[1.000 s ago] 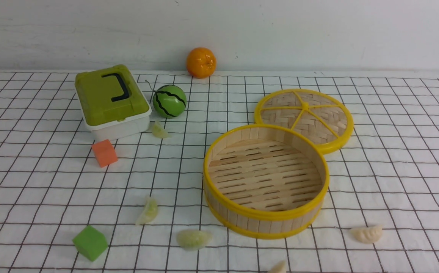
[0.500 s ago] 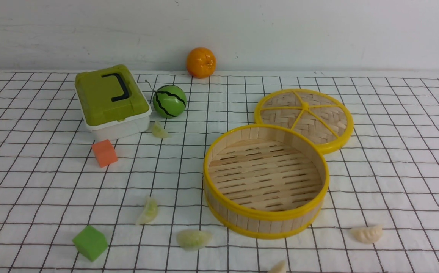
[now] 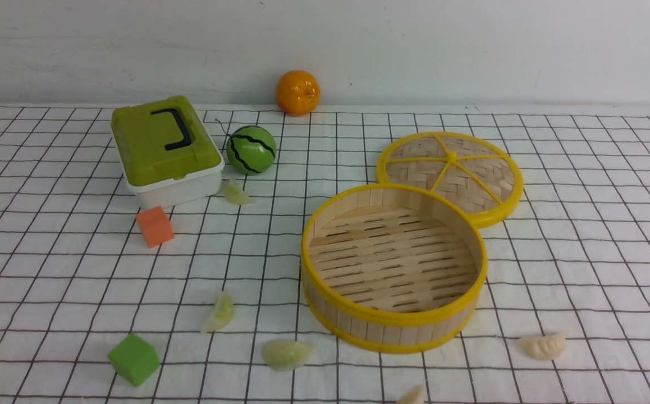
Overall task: Put the dumplings into the steamer on the table with the white tablecloth.
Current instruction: 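Reach for and grasp a dumpling on the table with the left gripper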
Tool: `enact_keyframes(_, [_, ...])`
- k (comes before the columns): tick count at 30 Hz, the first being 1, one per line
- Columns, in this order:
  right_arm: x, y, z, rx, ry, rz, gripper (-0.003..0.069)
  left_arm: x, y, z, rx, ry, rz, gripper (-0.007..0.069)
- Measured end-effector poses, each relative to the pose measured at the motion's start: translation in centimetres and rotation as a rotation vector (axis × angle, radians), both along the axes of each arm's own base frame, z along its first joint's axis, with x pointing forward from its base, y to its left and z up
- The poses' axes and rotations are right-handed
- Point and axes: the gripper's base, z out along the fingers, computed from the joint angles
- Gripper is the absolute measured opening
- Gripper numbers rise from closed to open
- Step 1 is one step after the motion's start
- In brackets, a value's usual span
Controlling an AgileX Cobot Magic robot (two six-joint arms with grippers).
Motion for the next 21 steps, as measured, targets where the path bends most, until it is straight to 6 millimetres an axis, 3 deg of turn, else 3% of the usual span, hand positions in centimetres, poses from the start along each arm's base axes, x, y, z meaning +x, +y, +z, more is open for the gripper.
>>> enact_keyframes(3, [0.0, -0.1, 0.1, 0.004, -0.010, -0.009, 0.0240, 0.0, -0.1, 0.0, -0.014, 0.001, -0.014, 0.0155])
enact_keyframes(5, [0.0, -0.1, 0.1, -0.011, -0.013, -0.005, 0.0240, -0.1, -0.5, 0.3, 0.069, -0.006, -0.050, 0.0155])
enact_keyframes(9, [-0.1, 0.1, 1.4, -0.170, -0.082, 0.025, 0.0240, -1.2, -1.6, 4.7, 0.479, -0.155, -0.134, 0.0154])
enact_keyframes(10, [-0.2, 0.1, 1.8, -0.194, -0.099, 0.027, 0.0240, -1.4, -1.7, 5.3, 0.503, -0.175, -0.132, 0.0153])
enact_keyframes(12, [-0.6, -0.1, 4.6, -0.353, -0.221, 0.010, 0.0231, -2.2, -2.0, 8.5, 0.744, -0.252, -0.129, 0.0119])
enact_keyframes(14, [-0.7, -0.2, 6.1, -0.434, -0.273, -0.008, 0.0211, -2.0, -2.1, 9.9, 0.835, -0.251, -0.135, 0.0090])
enact_keyframes(15, [-0.4, -0.4, 8.6, -0.562, -0.316, -0.023, 0.0140, -0.9, -2.3, 11.9, 0.965, -0.201, -0.184, 0.0031])
enact_keyframes(17, [0.0, -0.4, 9.8, -0.623, -0.320, -0.016, 0.0096, -0.1, -2.4, 12.7, 1.028, -0.164, -0.228, -0.0001])
enact_keyframes(18, [1.1, -0.3, 11.7, -0.739, -0.314, 0.026, 0.0018, 1.4, -2.7, 14.2, 1.135, -0.093, -0.324, -0.0013])
enact_keyframes(19, [1.2, -0.2, 11.9, -0.738, -0.310, 0.032, 0.0012, 1.7, -2.7, 13.9, 1.144, -0.075, -0.341, -0.0013])
enact_keyframes(21, [3.2, 0.4, 14.2, -0.871, -0.284, 0.177, -0.0020, 3.9, -2.8, 15.2, 1.249, 0.054, -0.489, -0.0013])
